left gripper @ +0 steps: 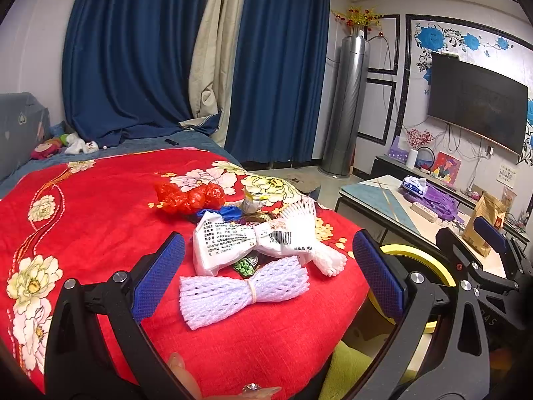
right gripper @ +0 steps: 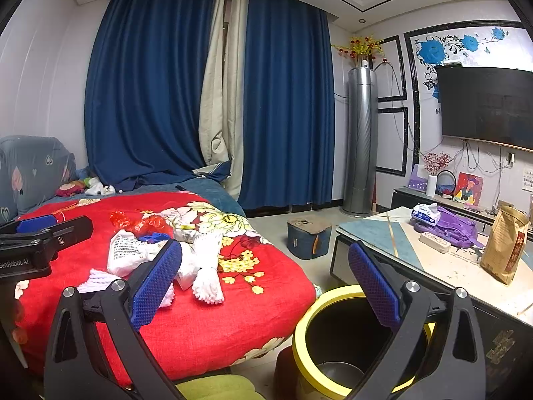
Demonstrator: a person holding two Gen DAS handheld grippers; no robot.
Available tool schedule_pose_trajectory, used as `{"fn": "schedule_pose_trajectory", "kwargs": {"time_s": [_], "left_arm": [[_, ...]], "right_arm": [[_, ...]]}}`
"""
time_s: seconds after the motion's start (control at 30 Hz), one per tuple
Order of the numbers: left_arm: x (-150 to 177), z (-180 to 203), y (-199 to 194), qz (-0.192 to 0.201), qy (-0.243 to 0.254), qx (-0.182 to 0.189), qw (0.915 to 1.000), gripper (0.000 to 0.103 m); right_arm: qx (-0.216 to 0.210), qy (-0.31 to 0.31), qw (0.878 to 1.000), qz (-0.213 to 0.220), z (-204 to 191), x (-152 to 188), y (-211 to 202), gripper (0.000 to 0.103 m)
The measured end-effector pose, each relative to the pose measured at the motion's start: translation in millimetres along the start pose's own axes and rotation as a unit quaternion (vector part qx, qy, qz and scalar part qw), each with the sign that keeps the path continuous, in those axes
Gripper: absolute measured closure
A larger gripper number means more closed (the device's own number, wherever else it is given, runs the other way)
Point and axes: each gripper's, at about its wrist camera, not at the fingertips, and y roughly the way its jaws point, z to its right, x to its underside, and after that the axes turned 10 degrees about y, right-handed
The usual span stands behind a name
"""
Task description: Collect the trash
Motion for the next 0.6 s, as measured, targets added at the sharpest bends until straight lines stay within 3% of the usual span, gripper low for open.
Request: {"fn": "schedule_pose_trajectory", "kwargs": {"time_s": [0.6], "left_arm": [[0.2,0.8,-0.9,0.002,0.000,-0.001,1.0000,0.010]], "right_arm": [[0.000,0.000,1.000,0.000,-0.3,1.4,0.4,0.005]]}}
